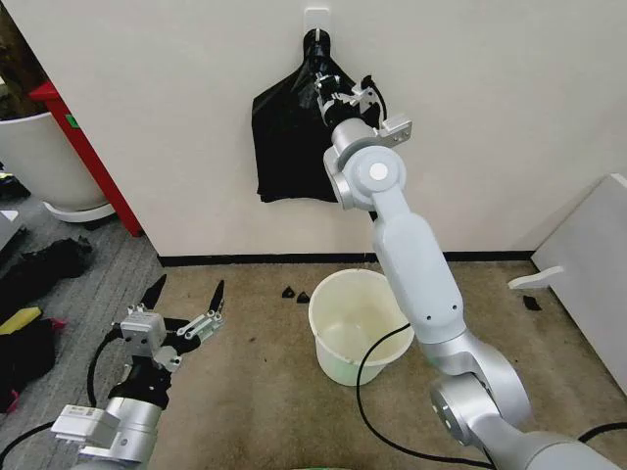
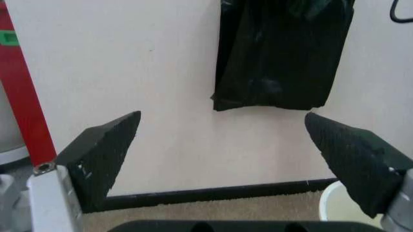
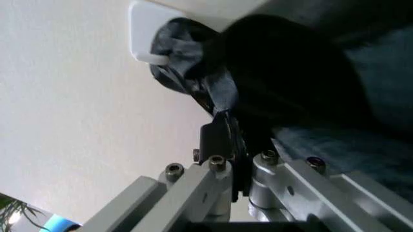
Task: Place the garbage bag over the trash bin.
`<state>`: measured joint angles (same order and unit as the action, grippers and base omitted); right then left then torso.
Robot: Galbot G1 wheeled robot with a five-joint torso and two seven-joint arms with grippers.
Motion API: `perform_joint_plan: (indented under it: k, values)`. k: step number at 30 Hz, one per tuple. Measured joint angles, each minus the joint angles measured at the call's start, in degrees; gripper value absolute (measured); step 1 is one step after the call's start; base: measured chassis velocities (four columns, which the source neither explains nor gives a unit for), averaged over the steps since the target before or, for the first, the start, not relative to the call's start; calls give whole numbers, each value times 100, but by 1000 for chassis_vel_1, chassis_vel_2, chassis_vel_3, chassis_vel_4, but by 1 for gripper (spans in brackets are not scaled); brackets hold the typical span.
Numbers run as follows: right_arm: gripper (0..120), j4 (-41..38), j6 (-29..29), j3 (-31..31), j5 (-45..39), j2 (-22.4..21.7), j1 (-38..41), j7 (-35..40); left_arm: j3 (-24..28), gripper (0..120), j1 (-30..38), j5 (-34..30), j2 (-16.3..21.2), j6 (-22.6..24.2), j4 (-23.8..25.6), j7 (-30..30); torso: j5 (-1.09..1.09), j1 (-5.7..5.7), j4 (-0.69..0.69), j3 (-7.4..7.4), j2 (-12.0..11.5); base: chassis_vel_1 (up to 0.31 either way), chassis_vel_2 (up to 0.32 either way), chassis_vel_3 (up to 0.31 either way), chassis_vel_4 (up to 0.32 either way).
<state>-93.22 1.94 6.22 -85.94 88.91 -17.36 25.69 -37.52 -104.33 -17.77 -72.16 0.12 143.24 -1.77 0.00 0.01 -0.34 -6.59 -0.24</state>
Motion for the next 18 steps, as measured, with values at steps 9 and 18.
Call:
perform_joint_plan:
  k: [9,18]
  values:
    - [0,-390,28,-123,-108,-208,-399,82,5,100,25,-4,2,-7,0,5,0,0,0,0,0,0,0,0,0]
    - [0,-708,41,-218,-149,-402,-831,115,17,100,23,29,-13,-40,0,22,1,0,0,0,0,0,0,0,0]
